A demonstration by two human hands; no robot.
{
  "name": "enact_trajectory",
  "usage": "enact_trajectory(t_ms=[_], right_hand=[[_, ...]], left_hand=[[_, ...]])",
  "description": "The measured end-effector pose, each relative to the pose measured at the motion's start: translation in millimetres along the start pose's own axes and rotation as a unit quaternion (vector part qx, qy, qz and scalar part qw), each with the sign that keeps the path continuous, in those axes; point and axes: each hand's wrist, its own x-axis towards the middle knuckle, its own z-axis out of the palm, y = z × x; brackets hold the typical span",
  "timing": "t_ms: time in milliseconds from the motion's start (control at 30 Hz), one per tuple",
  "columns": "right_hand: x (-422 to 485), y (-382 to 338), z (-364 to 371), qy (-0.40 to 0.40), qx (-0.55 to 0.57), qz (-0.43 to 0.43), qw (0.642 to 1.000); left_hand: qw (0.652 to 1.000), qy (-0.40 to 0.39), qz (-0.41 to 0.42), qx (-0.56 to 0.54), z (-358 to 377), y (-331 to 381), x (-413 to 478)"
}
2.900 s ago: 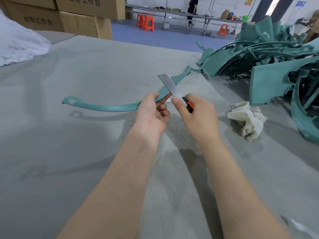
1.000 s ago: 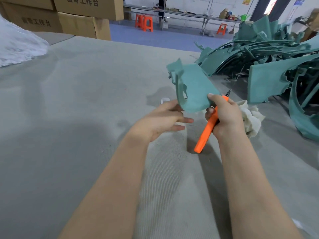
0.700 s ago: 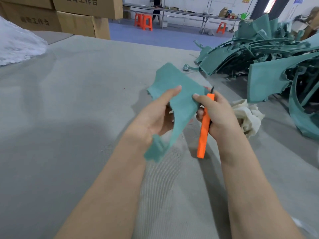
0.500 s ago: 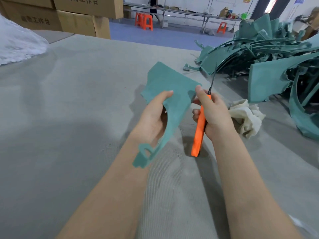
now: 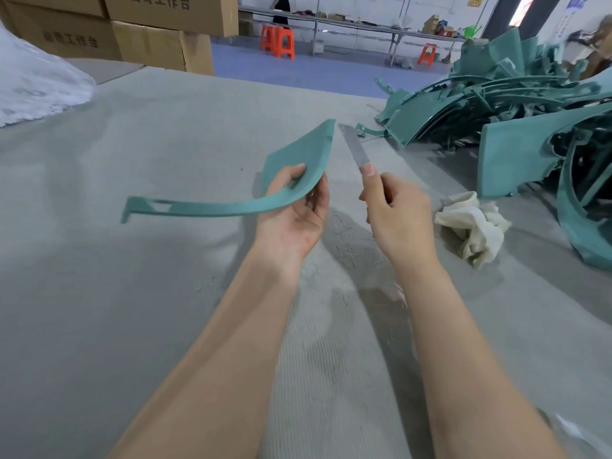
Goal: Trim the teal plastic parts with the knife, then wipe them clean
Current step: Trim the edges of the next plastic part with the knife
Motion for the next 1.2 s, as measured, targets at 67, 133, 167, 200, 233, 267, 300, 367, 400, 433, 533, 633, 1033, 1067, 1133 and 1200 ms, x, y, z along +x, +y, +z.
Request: enact_trajectory(t_ms=[67,133,167,200,233,267,300,367,400,433,533,633,1033,1067,1133,1200], right_hand=[[-1,-1,2,-0.013,-0.004,-0.010,1.000],[-2,-2,4,-0.027,0.000,-0.015,1.000],[-2,-2,4,-0.031,0.001,-0.016,0.999],[-3,-2,4,-0.033,0.001,-0.016,0.999],[-3,-2,5,-0.034,0.000,-0.015,0.999],[-3,-2,5,-0.037,0.000,-0.015,0.999],[-3,-2,6,-0.041,-0.002,-0.014,0.999],[-4,-2,8,-0.054,-0.005,-0.016,0.998],[-4,-3,8,-0.061,-0.004,-0.018,0.998],[-5,-3,9,-0.067,-0.001,-0.021,0.998],[-6,-4,11,-0.075,0.008,-0.021,0.997],[-5,-4,11,-0.085,0.018,-0.016,0.996],[-6,-4,11,-0.116,0.041,-0.022,0.992],[-6,-4,10,-0.118,0.045,-0.022,0.992],[-7,-6,10,-0.126,0.049,-0.028,0.990],[-10,-10,12,-0.146,0.046,-0.043,0.987]], left_hand=[[1.000,-0.001,-0.008,0.010,0,0,-2],[1.000,-0.003,-0.010,0.018,1,0,-3],[1.000,-0.007,-0.013,0.017,0,0,-3],[1.000,-0.010,-0.015,0.015,0,0,-4],[1.000,-0.011,-0.018,0.015,0,0,-5],[1.000,-0.009,-0.019,0.014,0,0,-5],[1.000,-0.005,-0.019,0.010,0,0,-5],[1.000,0.005,-0.015,-0.006,-1,0,-5],[1.000,0.010,-0.013,-0.015,-1,1,-4],[1.000,0.013,-0.011,-0.022,-2,1,-4],[0.999,0.017,-0.009,-0.036,-2,2,-4],[0.999,0.019,-0.011,-0.048,-1,2,-4],[0.997,0.033,-0.006,-0.063,-3,4,-3],[0.997,0.033,-0.006,-0.064,-3,3,-3],[0.997,0.038,0.004,-0.068,-3,3,-2],[0.996,0.049,0.015,-0.075,-4,3,0]])
